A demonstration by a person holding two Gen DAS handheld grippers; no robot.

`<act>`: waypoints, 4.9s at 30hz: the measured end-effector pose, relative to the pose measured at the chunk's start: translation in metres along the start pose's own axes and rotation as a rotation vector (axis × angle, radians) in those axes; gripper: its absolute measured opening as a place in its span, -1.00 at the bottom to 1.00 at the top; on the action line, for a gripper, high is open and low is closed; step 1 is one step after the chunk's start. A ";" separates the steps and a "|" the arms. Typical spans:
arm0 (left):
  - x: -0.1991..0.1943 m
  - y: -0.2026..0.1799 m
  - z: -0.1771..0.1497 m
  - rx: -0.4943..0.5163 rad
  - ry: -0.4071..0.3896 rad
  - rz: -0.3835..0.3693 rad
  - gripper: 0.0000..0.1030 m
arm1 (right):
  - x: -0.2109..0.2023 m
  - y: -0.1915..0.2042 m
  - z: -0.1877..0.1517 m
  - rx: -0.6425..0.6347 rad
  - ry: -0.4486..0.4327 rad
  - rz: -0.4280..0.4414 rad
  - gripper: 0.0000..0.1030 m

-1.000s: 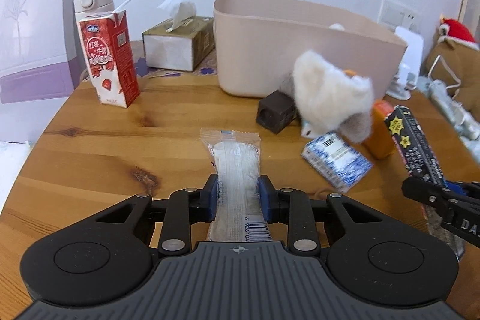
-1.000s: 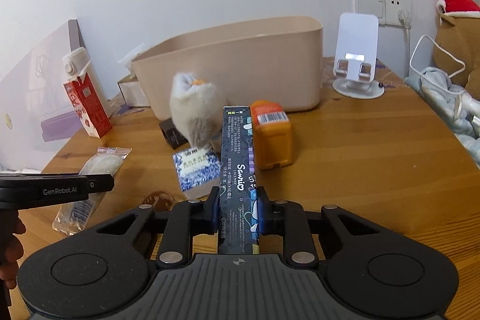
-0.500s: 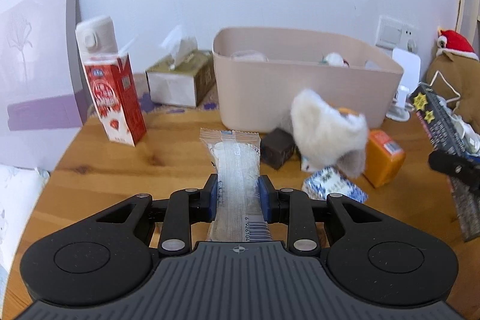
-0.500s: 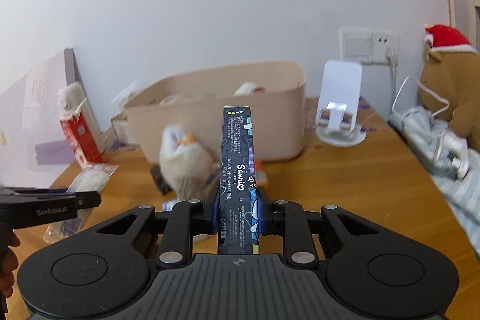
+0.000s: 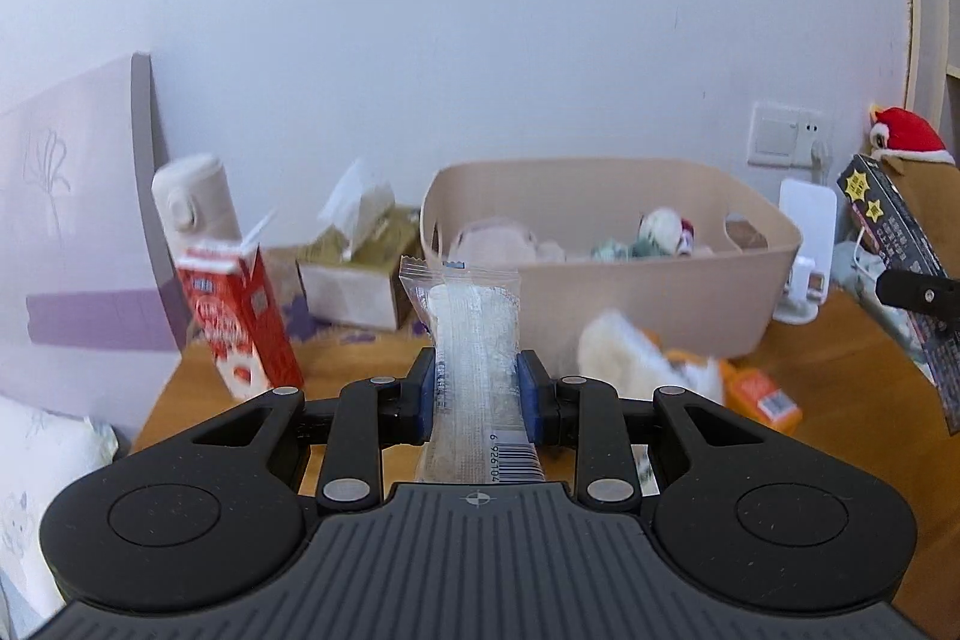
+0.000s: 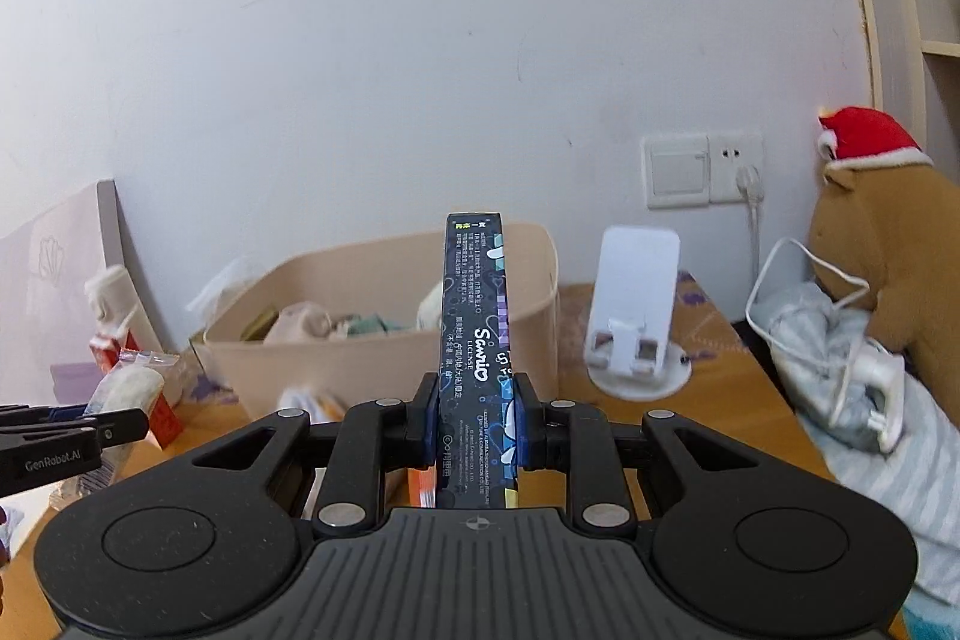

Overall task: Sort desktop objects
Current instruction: 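Lift the plastic packet and dark box up over the basket, then open both grippers to release the items into the basket, then grasp the white fluffy item with the left gripper while the right grasps the orange bottle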

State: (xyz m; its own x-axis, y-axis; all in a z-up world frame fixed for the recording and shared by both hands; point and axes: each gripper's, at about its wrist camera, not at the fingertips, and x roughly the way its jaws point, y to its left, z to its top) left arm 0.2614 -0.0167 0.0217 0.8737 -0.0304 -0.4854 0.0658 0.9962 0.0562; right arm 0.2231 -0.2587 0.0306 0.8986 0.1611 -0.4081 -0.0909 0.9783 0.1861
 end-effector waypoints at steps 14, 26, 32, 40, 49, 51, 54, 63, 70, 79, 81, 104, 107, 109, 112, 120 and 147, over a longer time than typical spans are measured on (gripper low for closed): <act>0.033 -0.014 0.062 0.059 -0.102 0.029 -0.46 | 0.040 0.022 0.046 -0.098 -0.045 0.019 -0.58; 0.089 -0.032 0.092 0.072 -0.104 0.058 -0.46 | 0.105 0.042 0.069 -0.158 -0.046 0.003 -0.58; 0.129 -0.036 0.095 0.084 -0.064 0.103 -0.46 | 0.139 0.042 0.074 -0.153 -0.029 0.005 -0.58; 0.177 -0.041 0.095 0.081 0.048 0.065 -0.46 | 0.183 0.045 0.058 -0.206 0.071 -0.023 -0.58; 0.194 -0.052 0.082 0.111 0.093 0.044 -0.06 | 0.195 0.048 0.048 -0.218 0.107 -0.043 -0.45; 0.189 -0.056 0.080 0.144 0.078 0.050 0.47 | 0.195 0.048 0.050 -0.218 0.096 -0.045 -0.22; 0.179 -0.059 0.078 0.158 0.034 0.076 0.57 | 0.187 0.055 0.050 -0.224 0.075 -0.058 -0.08; 0.150 -0.050 0.075 0.115 0.016 0.068 0.65 | 0.142 0.052 0.050 -0.171 -0.026 -0.070 0.57; 0.112 -0.050 0.068 0.139 0.022 0.053 0.66 | 0.103 0.052 0.041 -0.177 -0.085 -0.079 1.00; 0.072 -0.054 0.048 0.139 0.033 0.002 0.66 | 0.070 0.036 0.028 -0.151 -0.066 -0.087 1.00; 0.063 -0.054 0.041 0.136 0.036 -0.009 0.66 | 0.061 0.031 0.021 -0.146 -0.059 -0.092 1.00; 0.038 -0.044 -0.037 0.062 0.176 -0.098 0.66 | 0.048 0.009 -0.075 -0.136 0.144 -0.122 1.00; 0.040 -0.044 -0.040 0.051 0.182 -0.100 0.66 | 0.053 0.009 -0.080 -0.140 0.159 -0.122 1.00; 0.041 -0.043 -0.039 0.033 0.181 -0.108 0.66 | 0.057 0.010 -0.084 -0.150 0.173 -0.121 1.00; 0.043 -0.043 -0.036 0.013 0.176 -0.119 0.66 | 0.063 0.012 -0.087 -0.163 0.188 -0.115 1.00; 0.052 -0.058 -0.030 0.017 0.174 -0.150 0.66 | 0.075 0.019 -0.088 -0.195 0.194 -0.098 1.00; 0.115 -0.065 -0.019 -0.086 0.168 -0.167 0.01 | 0.105 -0.003 -0.084 -0.068 0.207 -0.037 0.04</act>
State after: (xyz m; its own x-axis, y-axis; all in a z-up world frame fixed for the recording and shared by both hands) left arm 0.3480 -0.0839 -0.0540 0.7613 -0.1888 -0.6203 0.1554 0.9819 -0.1082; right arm 0.2815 -0.2336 -0.0877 0.7952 0.1415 -0.5896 -0.0946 0.9894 0.1099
